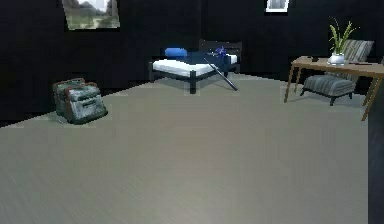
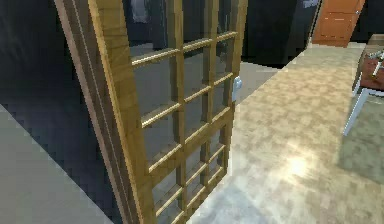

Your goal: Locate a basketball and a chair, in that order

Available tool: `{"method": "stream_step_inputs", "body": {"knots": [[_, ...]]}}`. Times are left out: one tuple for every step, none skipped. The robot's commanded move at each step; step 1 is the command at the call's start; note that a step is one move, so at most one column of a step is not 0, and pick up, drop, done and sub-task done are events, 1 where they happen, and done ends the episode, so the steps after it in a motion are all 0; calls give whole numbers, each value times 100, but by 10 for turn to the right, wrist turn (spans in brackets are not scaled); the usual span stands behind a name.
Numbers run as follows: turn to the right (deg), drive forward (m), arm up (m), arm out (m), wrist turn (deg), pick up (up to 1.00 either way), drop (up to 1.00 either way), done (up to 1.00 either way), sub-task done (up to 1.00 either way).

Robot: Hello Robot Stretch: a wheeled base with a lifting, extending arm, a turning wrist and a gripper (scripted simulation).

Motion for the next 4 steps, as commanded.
{"method": "stream_step_inputs", "body": {"knots": [[150,0,0,0,0,0,0,0,0],[0,100,0,0,0,0,0,0,0],[0,100,0,0,0,0,0,0,0],[0,100,0,0,0,0,0,0,0]]}}
